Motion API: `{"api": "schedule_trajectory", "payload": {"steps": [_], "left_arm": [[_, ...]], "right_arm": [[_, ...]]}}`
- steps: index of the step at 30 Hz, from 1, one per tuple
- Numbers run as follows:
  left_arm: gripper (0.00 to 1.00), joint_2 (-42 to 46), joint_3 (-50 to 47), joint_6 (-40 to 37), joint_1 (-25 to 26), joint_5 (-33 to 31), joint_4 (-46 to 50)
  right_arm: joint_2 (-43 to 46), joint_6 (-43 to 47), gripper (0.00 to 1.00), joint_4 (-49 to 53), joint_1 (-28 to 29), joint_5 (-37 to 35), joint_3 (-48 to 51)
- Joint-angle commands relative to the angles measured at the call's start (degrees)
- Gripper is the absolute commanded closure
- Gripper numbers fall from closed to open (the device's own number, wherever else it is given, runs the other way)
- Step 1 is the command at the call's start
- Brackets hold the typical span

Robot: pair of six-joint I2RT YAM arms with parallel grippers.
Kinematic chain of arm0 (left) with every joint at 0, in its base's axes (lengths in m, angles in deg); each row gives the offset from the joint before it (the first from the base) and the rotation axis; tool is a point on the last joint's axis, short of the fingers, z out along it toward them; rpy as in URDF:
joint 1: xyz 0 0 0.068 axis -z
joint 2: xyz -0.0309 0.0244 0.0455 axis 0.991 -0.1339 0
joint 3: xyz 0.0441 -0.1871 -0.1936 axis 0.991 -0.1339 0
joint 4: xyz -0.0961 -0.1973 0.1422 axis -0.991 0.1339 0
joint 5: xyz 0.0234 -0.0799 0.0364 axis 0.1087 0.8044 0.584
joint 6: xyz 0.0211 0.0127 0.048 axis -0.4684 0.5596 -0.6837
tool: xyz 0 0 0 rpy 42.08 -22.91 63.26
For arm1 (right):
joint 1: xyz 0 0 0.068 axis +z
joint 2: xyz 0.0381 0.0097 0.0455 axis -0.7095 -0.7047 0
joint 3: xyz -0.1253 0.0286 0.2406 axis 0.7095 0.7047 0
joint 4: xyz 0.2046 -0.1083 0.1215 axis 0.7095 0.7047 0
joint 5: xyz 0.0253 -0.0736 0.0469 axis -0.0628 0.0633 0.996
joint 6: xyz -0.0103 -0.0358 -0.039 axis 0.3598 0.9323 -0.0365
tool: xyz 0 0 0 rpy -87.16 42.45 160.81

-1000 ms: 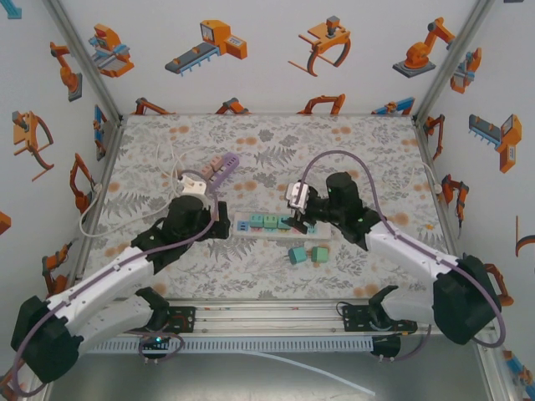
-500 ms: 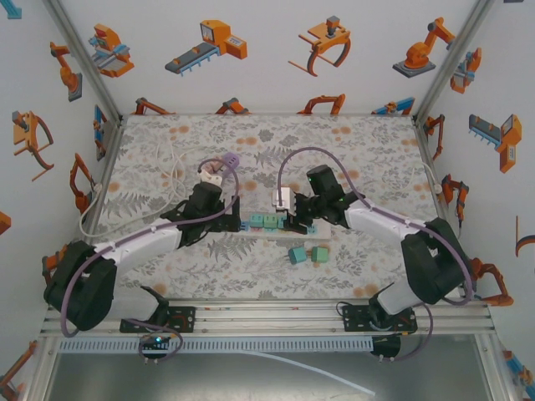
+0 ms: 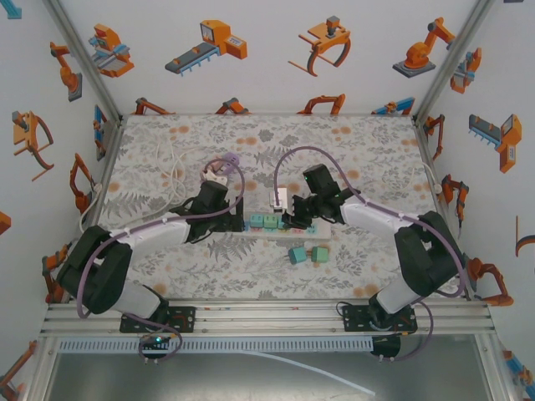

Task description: Pull the plug off the socket

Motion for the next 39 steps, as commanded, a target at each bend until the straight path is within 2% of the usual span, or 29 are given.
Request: {"api": "schedule_trajectory", "payload": {"steps": [1,7,19,23,27,39], "left_arm": [[0.10,-1.40,0.65,0.57,0.23,-0.49,1.84],[0.10,-1.65,0.64,0.17,1.45,-2.32,4.13],[0.10,-2.27,-1.35,0.64,3.88,-7.05,6.37],[0.10,-2.02,-1.80,0.90,4.14,-8.40,6.77],[0.10,-1.84,-1.68,0.92,5.08,-11.29,7.63],[0.10,-2.01,-0.83,0.85,5.77,-12.67,8.41]], "right_arm": [[-0.49,2.00,0.74,2.48,-0.44,1.21,-2.26],[-1.41,1.70,0.84,4.71,-0.41,2.68,-4.51],[-2.07,-1.97,0.94,8.20,-1.36,6.01,-8.85],[-1.91,-1.46,0.95,7.81,-1.30,4.52,-8.45],[-0.88,2.22,0.95,7.59,0.18,-0.61,-6.79],[3.45,1.61,0.95,6.53,0.05,0.96,-4.86]]}}
